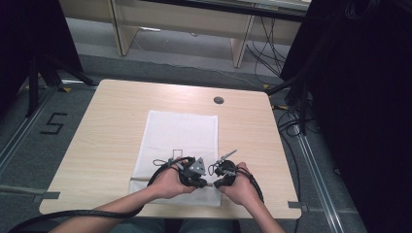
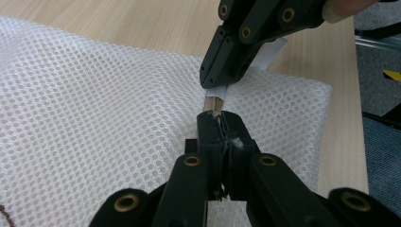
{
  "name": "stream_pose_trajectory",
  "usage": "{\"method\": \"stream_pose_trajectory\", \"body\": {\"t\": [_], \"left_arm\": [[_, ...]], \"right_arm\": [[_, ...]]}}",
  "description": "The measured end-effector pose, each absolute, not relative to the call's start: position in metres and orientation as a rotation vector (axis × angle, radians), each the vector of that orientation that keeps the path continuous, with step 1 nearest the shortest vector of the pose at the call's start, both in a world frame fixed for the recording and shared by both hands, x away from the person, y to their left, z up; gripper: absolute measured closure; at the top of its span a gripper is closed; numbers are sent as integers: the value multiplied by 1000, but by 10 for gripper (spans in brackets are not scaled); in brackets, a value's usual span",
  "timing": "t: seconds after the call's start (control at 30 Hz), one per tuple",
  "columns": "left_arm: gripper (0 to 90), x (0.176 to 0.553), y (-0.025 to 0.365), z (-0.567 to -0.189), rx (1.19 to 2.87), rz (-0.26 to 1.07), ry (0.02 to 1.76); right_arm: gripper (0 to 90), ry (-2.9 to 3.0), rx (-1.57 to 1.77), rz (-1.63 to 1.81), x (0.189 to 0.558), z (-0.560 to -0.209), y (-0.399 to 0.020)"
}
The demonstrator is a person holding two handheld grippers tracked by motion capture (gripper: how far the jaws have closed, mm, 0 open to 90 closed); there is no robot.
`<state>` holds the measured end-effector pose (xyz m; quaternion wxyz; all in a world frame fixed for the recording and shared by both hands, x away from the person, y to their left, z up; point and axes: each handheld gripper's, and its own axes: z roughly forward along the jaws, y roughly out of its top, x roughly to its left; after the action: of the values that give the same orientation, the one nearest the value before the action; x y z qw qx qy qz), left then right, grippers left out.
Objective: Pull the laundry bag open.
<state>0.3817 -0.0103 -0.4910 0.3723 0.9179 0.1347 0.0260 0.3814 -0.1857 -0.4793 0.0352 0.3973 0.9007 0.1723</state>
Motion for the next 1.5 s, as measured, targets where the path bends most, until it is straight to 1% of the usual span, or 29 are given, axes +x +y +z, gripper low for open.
{"method": "stream_pose_trajectory", "body": {"t": [0.57, 0.7, 0.73, 0.93, 0.97, 1.0, 1.03, 1.5], "left_arm": [[874, 381, -7, -491, 2342, 65, 344], [874, 380, -5, -489, 2351, 83, 324], [873, 380, -4, -488, 2348, 73, 345], [873, 379, -1, -487, 2344, 70, 351], [874, 380, 0, -487, 2351, 81, 330], [874, 379, 0, -487, 2344, 70, 349], [874, 380, 1, -486, 2349, 83, 328], [873, 379, 7, -483, 2346, 73, 356]], "right_arm": [[900, 2775, 1213, 547, 382, -480, -188], [900, 2774, 1215, 547, 382, -480, -188], [900, 2775, 1214, 548, 382, -480, -188], [900, 2771, 1256, 543, 381, -479, -187], [900, 2771, 1256, 543, 381, -479, -187], [900, 2771, 1257, 543, 381, -479, -187], [900, 2772, 1259, 541, 381, -479, -187], [900, 2770, 1238, 548, 382, -480, -188]]}}
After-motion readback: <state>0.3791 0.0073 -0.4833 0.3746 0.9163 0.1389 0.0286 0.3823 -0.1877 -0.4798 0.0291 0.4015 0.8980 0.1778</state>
